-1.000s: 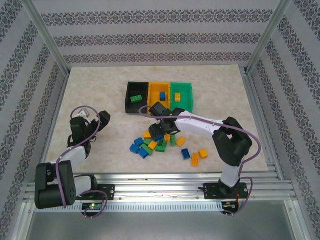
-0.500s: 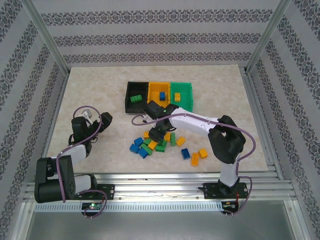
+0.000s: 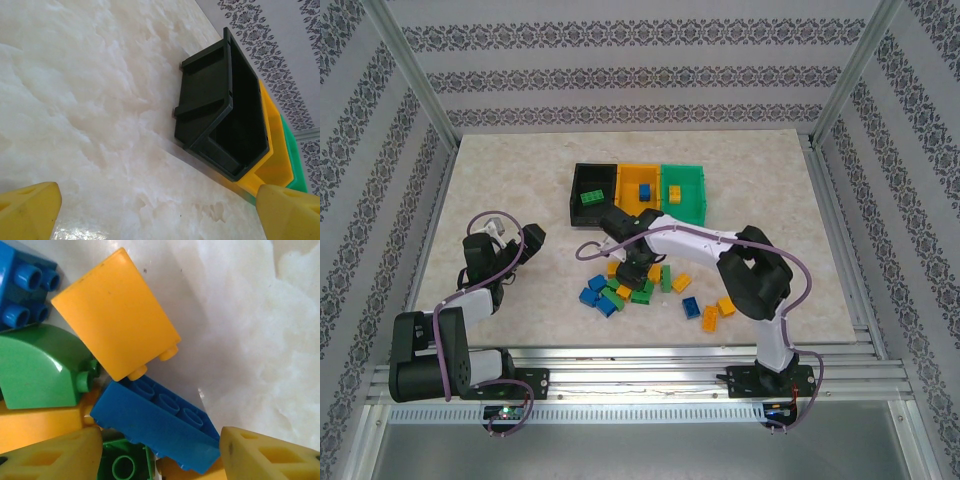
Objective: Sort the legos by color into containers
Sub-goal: Pick up the lego from the center of the table.
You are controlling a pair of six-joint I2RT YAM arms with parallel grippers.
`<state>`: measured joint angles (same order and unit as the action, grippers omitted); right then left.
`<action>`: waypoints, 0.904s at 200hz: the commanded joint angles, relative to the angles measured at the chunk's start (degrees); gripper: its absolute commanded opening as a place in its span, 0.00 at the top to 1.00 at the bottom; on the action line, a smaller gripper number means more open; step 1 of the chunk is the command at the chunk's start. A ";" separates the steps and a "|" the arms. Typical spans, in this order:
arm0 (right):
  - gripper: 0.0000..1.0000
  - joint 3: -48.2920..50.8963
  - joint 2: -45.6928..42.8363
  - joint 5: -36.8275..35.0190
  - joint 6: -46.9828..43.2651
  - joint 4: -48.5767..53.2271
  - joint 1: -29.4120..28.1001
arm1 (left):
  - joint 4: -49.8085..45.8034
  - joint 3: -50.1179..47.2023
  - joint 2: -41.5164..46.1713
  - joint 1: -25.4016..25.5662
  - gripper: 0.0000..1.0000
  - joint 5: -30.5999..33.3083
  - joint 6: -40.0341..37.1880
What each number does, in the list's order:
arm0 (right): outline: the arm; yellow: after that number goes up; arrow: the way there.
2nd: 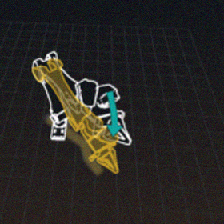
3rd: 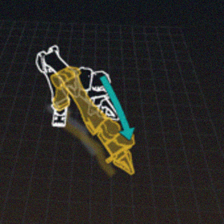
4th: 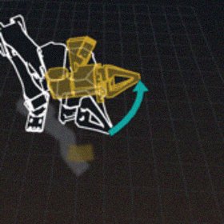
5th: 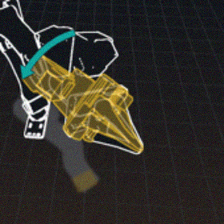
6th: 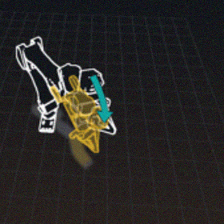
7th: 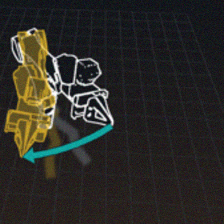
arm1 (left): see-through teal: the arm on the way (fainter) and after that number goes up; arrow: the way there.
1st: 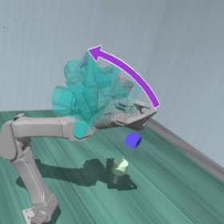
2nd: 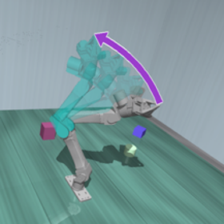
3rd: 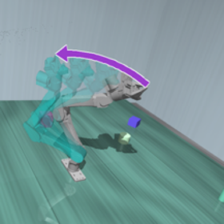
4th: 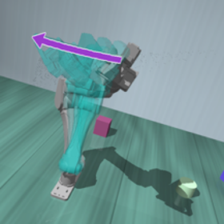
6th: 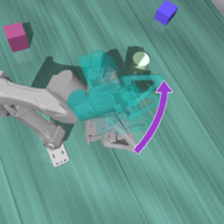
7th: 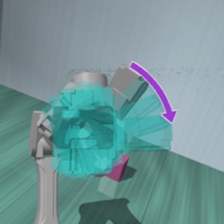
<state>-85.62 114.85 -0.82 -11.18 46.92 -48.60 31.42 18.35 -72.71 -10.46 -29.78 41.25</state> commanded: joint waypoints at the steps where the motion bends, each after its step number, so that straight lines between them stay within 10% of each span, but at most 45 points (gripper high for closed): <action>1: 0.37 -0.32 1.93 1.70 -1.25 -0.22 0.41 | 2.84 1.16 -0.71 0.70 0.00 -0.86 0.63; 104: 0.46 -0.08 2.16 6.03 0.04 0.67 2.81 | 2.23 0.81 0.04 0.70 0.00 -0.10 0.13; 181: 0.83 2.29 -3.27 9.04 5.65 -7.13 5.23 | 2.24 1.13 -0.53 0.71 0.00 -0.45 0.32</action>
<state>-82.96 114.80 6.48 -8.49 43.81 -44.34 32.10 18.35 -72.93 -10.46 -29.78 41.25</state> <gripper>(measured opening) 0.220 0.996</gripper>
